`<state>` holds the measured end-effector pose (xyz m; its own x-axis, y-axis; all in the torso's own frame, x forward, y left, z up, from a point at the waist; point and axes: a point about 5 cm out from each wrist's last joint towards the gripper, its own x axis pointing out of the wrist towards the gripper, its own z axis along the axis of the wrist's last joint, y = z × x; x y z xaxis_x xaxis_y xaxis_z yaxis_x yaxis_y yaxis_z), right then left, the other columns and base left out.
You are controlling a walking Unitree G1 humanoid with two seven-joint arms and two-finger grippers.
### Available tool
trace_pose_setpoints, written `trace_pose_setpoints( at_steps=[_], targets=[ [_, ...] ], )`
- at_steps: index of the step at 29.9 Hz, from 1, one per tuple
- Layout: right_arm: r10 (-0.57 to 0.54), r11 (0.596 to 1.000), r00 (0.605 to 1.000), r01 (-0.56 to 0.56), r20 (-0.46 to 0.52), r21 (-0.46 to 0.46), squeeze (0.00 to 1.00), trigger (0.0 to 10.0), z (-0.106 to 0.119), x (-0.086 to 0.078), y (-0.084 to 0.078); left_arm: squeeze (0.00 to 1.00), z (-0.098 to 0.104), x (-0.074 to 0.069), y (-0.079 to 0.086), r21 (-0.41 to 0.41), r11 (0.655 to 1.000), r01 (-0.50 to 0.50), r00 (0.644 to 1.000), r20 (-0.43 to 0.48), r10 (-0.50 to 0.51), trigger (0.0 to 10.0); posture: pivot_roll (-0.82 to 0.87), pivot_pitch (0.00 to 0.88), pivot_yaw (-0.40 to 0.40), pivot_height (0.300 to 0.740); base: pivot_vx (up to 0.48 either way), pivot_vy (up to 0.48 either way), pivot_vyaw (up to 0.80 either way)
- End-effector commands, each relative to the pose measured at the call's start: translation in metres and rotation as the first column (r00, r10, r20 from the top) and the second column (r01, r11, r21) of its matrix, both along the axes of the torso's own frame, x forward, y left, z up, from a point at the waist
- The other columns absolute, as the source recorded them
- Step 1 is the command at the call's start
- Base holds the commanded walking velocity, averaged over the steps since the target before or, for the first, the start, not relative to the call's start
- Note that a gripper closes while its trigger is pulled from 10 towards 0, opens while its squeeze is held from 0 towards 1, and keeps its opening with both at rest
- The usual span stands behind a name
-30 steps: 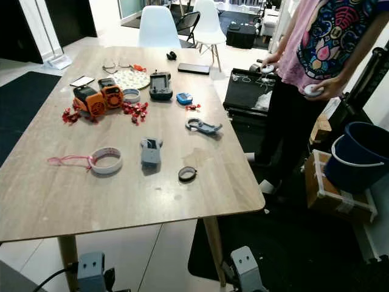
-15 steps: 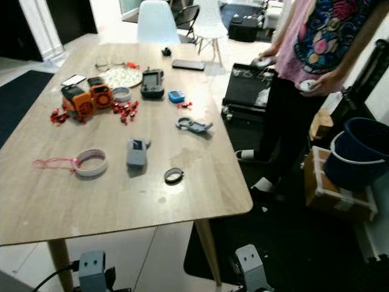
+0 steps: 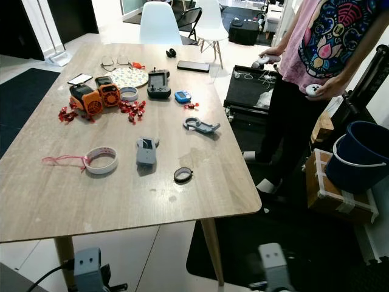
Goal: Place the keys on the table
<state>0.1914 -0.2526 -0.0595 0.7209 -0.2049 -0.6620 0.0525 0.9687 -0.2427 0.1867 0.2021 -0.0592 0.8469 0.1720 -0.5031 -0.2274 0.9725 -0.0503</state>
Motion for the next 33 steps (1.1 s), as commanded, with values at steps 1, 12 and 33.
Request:
trace_pose_setpoints(
  at_steps=[1, 12, 33],
  targets=[
    [-0.088, 0.995, 0.996, 0.088, 0.006, -0.042, 0.00, 10.0, 0.002, -0.007, -0.016, 0.00, -0.003, -0.006, 0.001, -0.004, 1.000, -0.018, 1.000, -0.014, 0.017, 10.0, 0.07, 0.048, -0.066, 0.740, 0.000, 0.000, 0.00],
    [-0.252, 0.921, 0.777, 0.375, 0.578, -0.103, 0.00, 10.0, 0.122, 0.072, -0.096, 0.00, -0.004, -0.009, 0.002, -0.010, 1.000, -0.030, 0.999, -0.015, 0.030, 10.0, 0.06, 0.053, -0.065, 0.740, 0.000, 0.000, 0.00],
    [0.294, 0.786, 0.521, -0.609, 0.801, 0.108, 0.00, 10.0, 0.233, 0.190, 0.095, 0.00, -0.004, -0.009, 0.001, -0.016, 0.999, -0.037, 0.999, -0.014, 0.036, 10.0, 0.06, 0.034, -0.076, 0.740, 0.000, 0.000, 0.00]
  ],
)
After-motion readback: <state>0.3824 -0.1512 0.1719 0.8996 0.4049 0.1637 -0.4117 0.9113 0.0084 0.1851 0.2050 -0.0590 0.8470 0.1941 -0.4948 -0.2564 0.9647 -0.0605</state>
